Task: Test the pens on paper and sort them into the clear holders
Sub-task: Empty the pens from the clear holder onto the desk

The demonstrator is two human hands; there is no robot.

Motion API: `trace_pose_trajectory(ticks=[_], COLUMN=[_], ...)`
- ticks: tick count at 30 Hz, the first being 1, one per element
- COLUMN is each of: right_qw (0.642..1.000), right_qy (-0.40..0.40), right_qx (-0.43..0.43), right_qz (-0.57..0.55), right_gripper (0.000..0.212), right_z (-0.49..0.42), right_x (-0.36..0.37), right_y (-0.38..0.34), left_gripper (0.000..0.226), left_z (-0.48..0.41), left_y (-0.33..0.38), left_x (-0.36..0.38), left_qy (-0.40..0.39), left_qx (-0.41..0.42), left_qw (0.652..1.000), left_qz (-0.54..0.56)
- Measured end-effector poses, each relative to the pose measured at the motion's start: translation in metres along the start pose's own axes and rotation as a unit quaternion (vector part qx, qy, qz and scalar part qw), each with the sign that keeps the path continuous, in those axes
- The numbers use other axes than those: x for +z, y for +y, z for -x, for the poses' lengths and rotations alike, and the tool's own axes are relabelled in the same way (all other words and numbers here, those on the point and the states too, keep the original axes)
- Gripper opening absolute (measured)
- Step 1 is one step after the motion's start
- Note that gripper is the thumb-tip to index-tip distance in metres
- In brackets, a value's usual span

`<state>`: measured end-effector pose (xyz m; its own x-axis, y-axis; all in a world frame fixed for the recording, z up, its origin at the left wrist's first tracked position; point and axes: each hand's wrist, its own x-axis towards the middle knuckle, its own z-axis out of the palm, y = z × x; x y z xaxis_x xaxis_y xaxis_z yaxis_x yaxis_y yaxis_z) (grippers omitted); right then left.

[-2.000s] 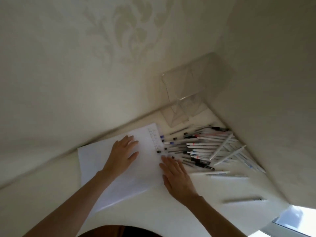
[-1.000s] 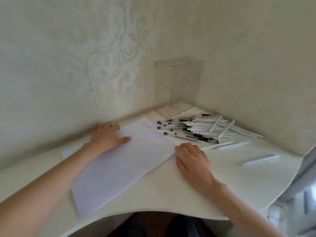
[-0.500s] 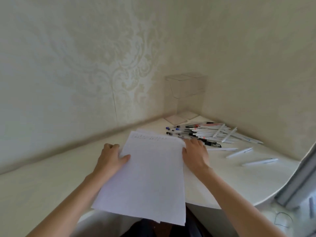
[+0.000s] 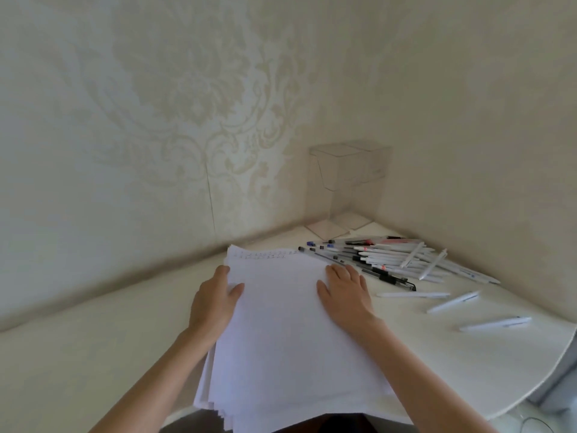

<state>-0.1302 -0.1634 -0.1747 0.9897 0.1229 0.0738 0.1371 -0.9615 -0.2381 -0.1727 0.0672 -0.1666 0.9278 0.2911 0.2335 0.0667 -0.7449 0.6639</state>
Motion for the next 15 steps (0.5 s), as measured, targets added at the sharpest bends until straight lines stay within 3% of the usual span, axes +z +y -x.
trace_pose_trajectory(ticks=[3,7,12,15], right_qw=[1.0,0.995,0.997,0.997], right_qy=[0.018,0.06,0.04,0.033], right_qx=[-0.001,-0.009,-0.052,-0.065], right_qz=[-0.014,-0.08,-0.052,-0.037], right_gripper=[0.051,0.044,0.04,0.041], right_z=[-0.007,-0.004,0.003,0.001], right_x=[0.002,-0.001,-0.001,0.002], right_y=[0.002,0.01,0.029,0.033], left_gripper=[0.034,0.033,0.056,0.066], left_z=[-0.003,-0.007,-0.011,-0.013], left_y=[-0.001,-0.006,-0.012,-0.007], left_x=[0.005,0.0,0.004,0.012], left_qy=[0.035,-0.015,-0.124,-0.134], left_qx=[0.013,0.014,0.044,0.028], left_qw=[0.997,0.987,0.99,0.98], left_qz=[0.062,0.16,0.043,-0.142])
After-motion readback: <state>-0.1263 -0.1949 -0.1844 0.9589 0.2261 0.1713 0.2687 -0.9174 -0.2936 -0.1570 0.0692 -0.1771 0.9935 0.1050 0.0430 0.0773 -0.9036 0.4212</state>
